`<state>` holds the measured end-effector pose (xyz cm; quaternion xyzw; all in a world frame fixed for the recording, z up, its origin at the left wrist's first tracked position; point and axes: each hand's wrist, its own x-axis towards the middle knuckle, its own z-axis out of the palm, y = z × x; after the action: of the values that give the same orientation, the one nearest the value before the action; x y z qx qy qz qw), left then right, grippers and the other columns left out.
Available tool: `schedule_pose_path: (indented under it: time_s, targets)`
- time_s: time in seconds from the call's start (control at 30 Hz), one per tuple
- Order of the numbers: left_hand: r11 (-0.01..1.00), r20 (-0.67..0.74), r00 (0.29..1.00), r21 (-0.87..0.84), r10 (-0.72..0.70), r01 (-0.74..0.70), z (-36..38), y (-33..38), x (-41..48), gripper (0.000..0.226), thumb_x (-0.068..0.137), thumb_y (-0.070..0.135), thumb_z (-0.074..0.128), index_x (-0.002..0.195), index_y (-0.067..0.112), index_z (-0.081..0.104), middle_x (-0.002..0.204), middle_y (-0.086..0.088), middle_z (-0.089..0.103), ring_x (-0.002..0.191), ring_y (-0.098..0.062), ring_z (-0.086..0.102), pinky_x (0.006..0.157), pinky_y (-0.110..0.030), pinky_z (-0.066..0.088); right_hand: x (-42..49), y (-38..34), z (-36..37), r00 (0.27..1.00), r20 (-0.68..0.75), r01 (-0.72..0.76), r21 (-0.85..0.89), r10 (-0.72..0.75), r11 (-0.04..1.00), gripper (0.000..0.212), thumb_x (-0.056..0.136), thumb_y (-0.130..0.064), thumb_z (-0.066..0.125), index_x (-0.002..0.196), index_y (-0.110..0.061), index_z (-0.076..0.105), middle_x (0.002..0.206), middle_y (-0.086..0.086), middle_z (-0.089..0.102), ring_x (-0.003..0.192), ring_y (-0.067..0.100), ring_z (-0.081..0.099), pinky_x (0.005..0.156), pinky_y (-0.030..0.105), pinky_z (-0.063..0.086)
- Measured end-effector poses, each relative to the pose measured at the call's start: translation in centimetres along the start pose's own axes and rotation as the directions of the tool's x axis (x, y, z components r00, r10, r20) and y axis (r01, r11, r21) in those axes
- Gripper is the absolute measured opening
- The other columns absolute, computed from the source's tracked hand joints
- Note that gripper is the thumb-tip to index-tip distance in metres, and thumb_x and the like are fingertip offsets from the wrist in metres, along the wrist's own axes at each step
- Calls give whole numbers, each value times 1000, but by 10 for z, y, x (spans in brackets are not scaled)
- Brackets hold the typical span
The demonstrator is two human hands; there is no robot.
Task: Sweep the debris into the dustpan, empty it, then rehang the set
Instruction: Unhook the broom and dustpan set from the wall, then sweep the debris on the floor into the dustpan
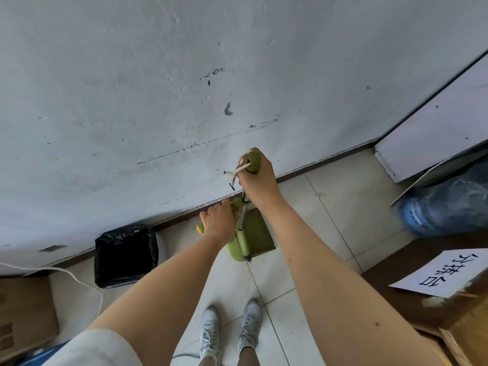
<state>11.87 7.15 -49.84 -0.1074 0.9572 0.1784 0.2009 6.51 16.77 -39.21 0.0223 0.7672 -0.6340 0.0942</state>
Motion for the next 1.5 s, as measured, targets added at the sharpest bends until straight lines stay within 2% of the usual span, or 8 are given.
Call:
schedule_pose_path:
  time_s: [0.2,0.37,0.5,0.57,0.67,0.83,1.17,1.5]
  targets:
    - [1000,-9,1000,-27,-1,1,4,-12,-6,32,97,39,42,116,13,47,106,-7,62,106,-31,55,91,-45,34,6,2,-25,999,-9,-53,-66,52,996,9,88,7,43,88,5,52,71,9,52,60,11,54,56,25,42]
    - [994,0,998,80,69,-69,6,-40,-13,34,96,45,43,113,16,47,110,-6,62,106,-30,55,88,-43,35,9,5,-72,997,-28,-67,-12,67,998,25,84,7,41,73,-15,45,60,-3,52,53,8,50,53,19,43]
    - [976,18,986,138,168,-168,-4,-1,-15,40,95,50,43,110,14,48,108,-8,64,104,-33,58,90,-47,37,-11,8,-64,995,93,11,-373,25,928,8,83,-12,48,76,-10,47,65,-3,53,57,12,45,53,26,39]
    - [973,4,984,150,176,-175,-6,3,-16,38,94,51,43,103,14,47,104,-9,65,101,-33,59,89,-47,37,-17,6,-78,992,96,-19,-506,78,863,17,84,-28,51,75,-14,55,74,10,58,62,18,47,57,28,39]
    - [959,39,977,190,208,-212,-11,15,-24,39,93,52,44,102,14,48,102,-8,64,99,-33,60,87,-45,37,-38,-3,-101,956,114,-134,-650,271,748,39,85,-55,49,70,-20,58,62,1,59,54,13,53,50,24,41]
    - [886,64,938,312,340,-342,-22,45,-45,50,87,68,38,90,19,48,75,4,53,79,-24,56,78,-40,32,-91,-15,-134,948,-13,-292,-441,319,849,31,83,-44,58,66,-19,63,48,-2,55,42,13,52,42,22,48]
    - [653,278,745,360,607,-666,-24,109,-129,59,77,79,42,74,21,51,71,1,60,69,-19,59,67,-33,46,-245,-20,-183,863,-326,-470,-239,386,850,22,84,-32,55,71,-16,59,37,-8,46,28,6,40,35,17,36]
    - [434,587,357,10,726,-901,57,197,-289,57,70,75,56,62,18,54,53,3,55,50,-14,56,50,-27,42,-468,-2,-260,658,-570,-566,56,492,822,29,77,-34,50,49,-27,55,42,-7,38,35,15,34,37,22,33]
